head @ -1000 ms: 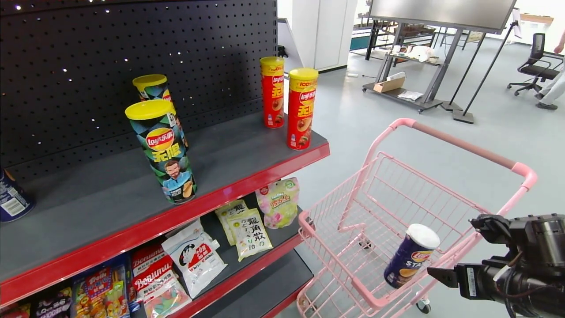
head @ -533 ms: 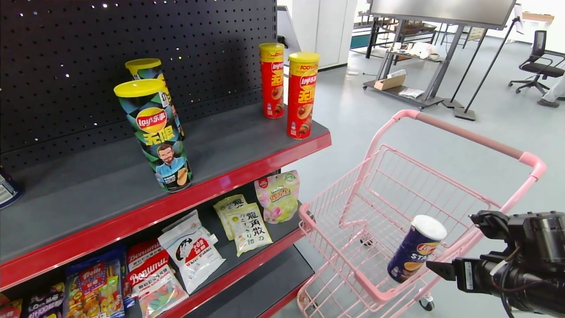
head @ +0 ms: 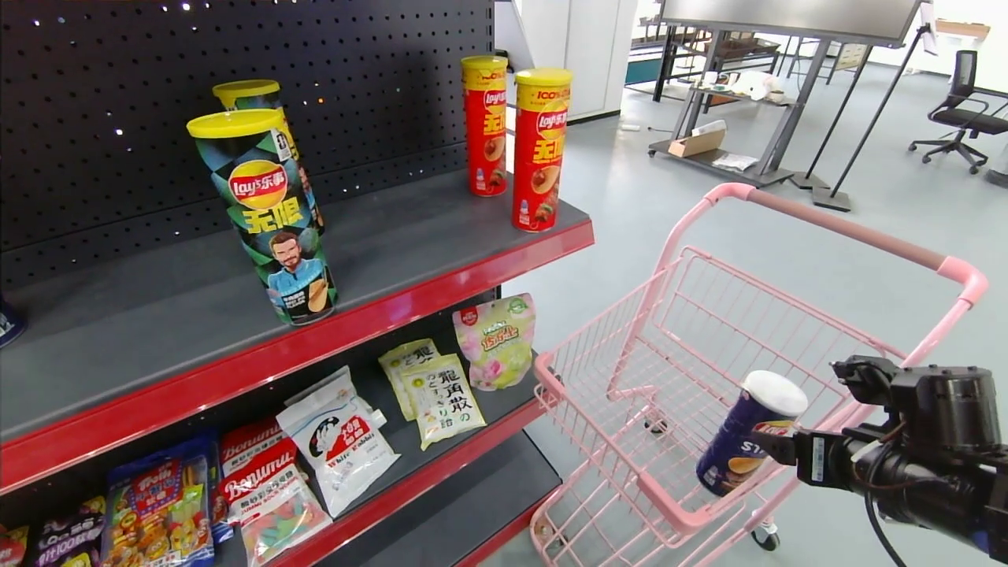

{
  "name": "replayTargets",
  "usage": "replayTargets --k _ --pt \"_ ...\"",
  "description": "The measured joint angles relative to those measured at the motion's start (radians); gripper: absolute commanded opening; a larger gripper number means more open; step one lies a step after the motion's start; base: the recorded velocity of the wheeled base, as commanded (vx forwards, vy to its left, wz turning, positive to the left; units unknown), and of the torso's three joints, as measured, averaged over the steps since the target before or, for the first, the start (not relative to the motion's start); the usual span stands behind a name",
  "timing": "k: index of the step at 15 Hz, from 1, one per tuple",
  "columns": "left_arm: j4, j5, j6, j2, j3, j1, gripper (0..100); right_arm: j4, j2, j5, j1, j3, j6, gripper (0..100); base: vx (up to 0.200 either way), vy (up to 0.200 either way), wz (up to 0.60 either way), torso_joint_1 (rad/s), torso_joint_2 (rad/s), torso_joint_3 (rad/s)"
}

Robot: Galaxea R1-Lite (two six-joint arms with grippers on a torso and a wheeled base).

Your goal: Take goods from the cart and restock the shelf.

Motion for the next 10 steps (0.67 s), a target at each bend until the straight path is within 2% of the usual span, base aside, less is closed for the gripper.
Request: replayTargets --k 10 --pt "0.0 0.0 0.0 0.0 0.0 0.0 100 -0.227 0.192 -0.003 0.001 0.004 -0.004 100 0.0 0.0 0.0 0.0 0.0 0.0"
